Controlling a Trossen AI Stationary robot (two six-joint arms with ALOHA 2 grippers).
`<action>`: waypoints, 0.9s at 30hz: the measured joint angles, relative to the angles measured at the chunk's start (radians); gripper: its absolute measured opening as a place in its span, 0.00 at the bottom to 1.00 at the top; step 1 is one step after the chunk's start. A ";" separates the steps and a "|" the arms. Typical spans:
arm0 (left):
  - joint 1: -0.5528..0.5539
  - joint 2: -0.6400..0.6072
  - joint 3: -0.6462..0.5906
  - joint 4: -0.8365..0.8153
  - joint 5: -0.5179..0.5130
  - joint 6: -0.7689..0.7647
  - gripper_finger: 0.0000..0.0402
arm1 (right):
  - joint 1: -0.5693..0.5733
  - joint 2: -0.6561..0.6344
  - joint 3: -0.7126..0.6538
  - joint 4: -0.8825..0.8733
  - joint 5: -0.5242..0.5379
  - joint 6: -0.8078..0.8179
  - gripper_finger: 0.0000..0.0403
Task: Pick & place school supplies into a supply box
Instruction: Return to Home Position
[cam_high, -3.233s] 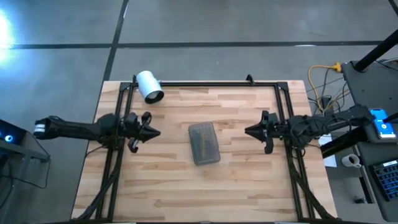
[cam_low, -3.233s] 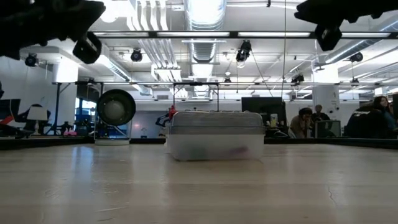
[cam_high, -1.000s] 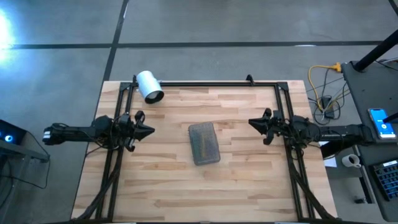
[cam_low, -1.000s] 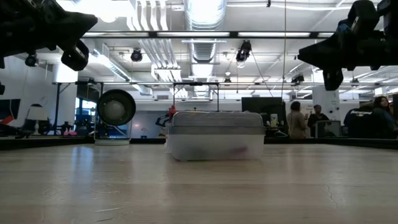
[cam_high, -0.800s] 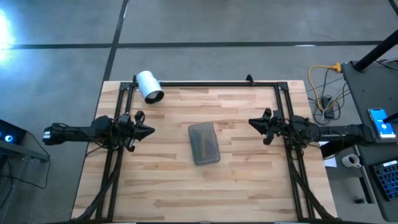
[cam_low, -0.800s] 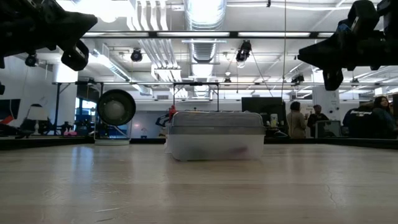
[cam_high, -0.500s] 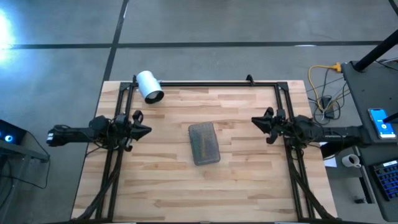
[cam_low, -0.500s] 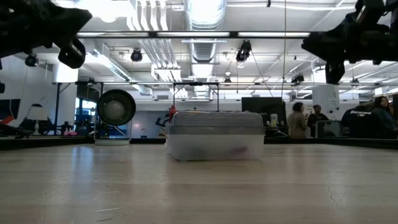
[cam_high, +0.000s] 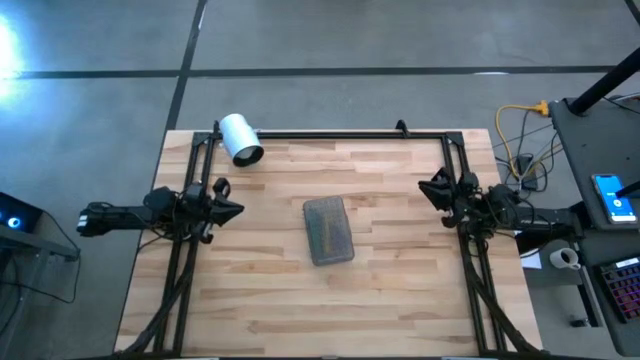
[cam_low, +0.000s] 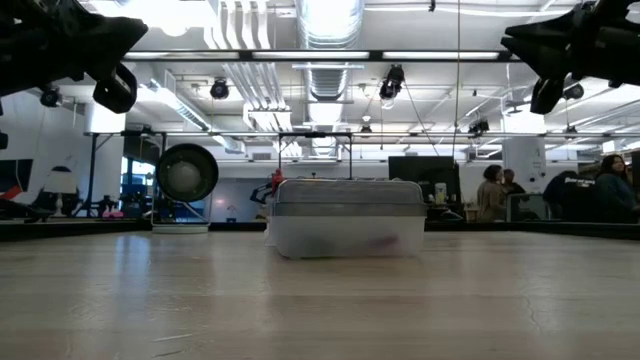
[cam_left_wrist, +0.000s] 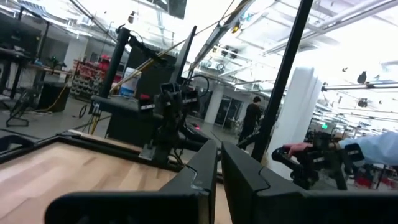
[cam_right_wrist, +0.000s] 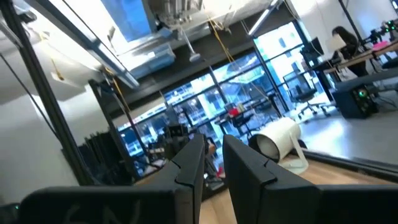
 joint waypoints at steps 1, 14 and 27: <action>0.000 0.000 0.000 -0.001 0.000 0.000 0.02 | 0.000 0.000 0.000 -0.001 0.000 0.000 0.13; 0.000 0.006 0.000 -0.028 0.000 0.000 0.02 | 0.000 0.000 -0.001 -0.008 0.000 0.000 0.13; 0.000 0.158 0.000 -0.031 0.000 0.000 0.02 | 0.000 0.000 -0.001 -0.008 -0.002 0.000 0.13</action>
